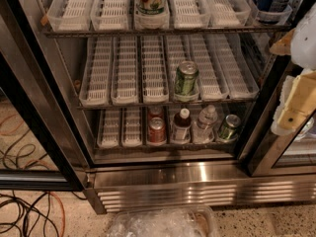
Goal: Pick coke can from bottom shelf of fridge
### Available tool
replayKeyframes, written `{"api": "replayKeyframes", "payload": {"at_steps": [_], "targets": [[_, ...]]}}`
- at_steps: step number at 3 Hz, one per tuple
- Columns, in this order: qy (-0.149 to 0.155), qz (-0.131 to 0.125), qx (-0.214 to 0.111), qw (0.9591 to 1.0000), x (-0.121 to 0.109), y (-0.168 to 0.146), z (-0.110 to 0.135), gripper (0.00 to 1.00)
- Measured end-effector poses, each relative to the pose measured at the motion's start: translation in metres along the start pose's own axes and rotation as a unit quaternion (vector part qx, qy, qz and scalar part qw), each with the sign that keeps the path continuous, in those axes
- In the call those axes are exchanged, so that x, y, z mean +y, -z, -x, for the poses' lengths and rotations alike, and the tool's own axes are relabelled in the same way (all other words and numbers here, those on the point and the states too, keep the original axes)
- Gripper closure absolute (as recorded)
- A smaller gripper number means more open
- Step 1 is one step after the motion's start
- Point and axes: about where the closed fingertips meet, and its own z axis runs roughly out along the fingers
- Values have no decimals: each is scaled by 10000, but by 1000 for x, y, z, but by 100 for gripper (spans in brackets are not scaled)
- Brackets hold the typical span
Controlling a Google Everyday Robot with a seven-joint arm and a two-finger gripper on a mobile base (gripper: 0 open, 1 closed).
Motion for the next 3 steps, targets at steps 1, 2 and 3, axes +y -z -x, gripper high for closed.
{"api": "replayKeyframes", "payload": {"at_steps": [1,2,3], "targets": [[0,0,0,10000,0,0,0,0],[68,7,-57,10000,-1,1,1,0],[79,0,-224,9997,3,-1,4,0]]}}
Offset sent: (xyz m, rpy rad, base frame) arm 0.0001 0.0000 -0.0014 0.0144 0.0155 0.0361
